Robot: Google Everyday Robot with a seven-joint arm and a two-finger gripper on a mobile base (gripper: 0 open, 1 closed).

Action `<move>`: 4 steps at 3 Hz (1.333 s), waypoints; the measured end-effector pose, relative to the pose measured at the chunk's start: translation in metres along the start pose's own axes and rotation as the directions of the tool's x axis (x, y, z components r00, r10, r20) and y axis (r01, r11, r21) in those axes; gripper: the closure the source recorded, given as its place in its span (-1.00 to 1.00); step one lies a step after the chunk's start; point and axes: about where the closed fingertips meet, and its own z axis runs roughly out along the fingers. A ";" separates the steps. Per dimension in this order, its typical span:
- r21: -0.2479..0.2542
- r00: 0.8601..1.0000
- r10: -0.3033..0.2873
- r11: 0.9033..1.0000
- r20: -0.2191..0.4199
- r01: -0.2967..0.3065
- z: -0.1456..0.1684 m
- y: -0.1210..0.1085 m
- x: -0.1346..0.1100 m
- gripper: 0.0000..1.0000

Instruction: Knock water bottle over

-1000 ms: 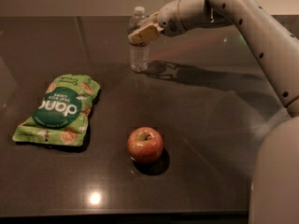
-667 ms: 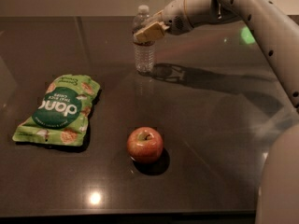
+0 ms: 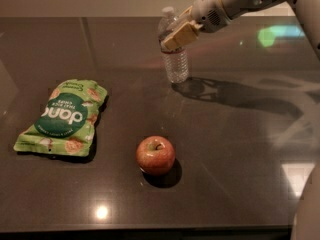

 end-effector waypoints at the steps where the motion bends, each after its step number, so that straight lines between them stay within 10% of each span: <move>1: -0.017 0.993 -0.024 1.000 -0.115 0.022 -0.021 0.014 0.017 1.00; 2: -0.045 0.958 -0.052 0.998 -0.282 0.041 -0.038 0.026 0.037 1.00; 4: -0.091 0.816 -0.095 0.994 -0.571 0.052 -0.051 0.033 0.075 1.00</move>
Offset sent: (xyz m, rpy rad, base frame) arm -0.0587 -0.0780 -0.0093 -0.5088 0.1136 0.0369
